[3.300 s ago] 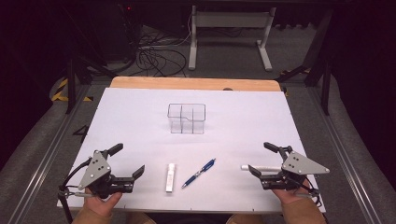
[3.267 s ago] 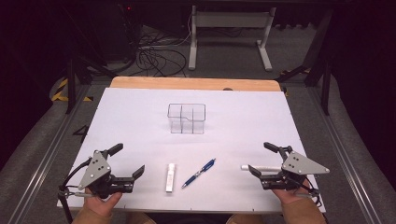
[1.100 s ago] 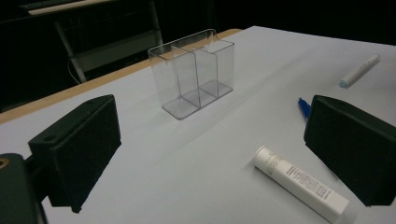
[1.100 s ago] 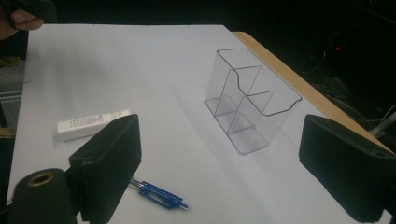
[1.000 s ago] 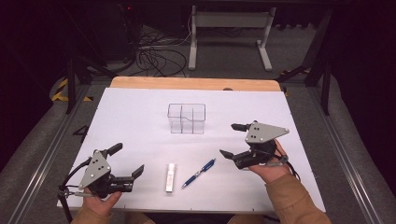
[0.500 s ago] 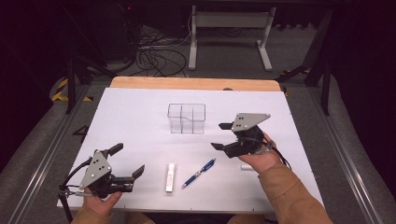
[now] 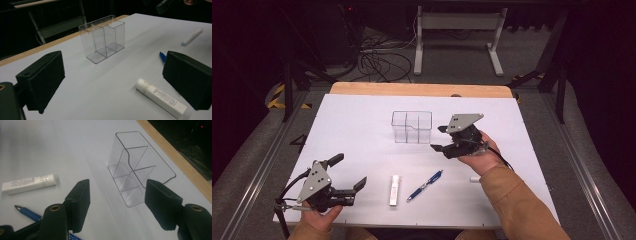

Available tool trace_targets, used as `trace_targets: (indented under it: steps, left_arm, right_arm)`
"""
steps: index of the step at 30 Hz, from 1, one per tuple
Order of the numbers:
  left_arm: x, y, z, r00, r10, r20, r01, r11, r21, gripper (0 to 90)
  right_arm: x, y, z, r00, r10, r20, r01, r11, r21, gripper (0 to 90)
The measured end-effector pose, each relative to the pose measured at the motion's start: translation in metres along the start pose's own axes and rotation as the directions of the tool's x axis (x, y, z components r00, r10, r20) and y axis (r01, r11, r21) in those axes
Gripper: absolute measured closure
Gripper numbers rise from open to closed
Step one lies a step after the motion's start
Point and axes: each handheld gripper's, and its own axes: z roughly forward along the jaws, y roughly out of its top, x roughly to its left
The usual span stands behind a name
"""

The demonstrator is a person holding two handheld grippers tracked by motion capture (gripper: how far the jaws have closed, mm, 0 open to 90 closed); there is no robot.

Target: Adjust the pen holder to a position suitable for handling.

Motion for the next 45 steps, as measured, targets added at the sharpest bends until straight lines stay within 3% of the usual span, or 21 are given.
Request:
trace_targets:
  steps: [9, 38, 45]
  left_arm:
    - [0.0, 0.0, 0.0, 1.0, -0.001, 0.001, 0.001, 1.0, -0.001, 4.8]
    - [0.002, 0.0, -0.001, 0.9999, 0.012, -0.003, -0.012, 0.9999, 0.002, 4.9]
    - [0.002, 0.0, 0.0, 0.9999, 0.013, -0.002, -0.013, 0.9999, 0.004, 5.0]
  right_arm:
    - [-0.006, 0.008, 0.013, 0.9995, -0.029, 0.012, 0.028, 0.999, 0.024, 39.6]
    - [-0.024, 0.018, 0.05, 0.9979, -0.051, 0.04, 0.048, 0.996, 0.075, 42.3]
    - [-0.027, 0.018, 0.063, 0.9973, -0.064, 0.034, 0.06, 0.992, 0.115, 45.4]
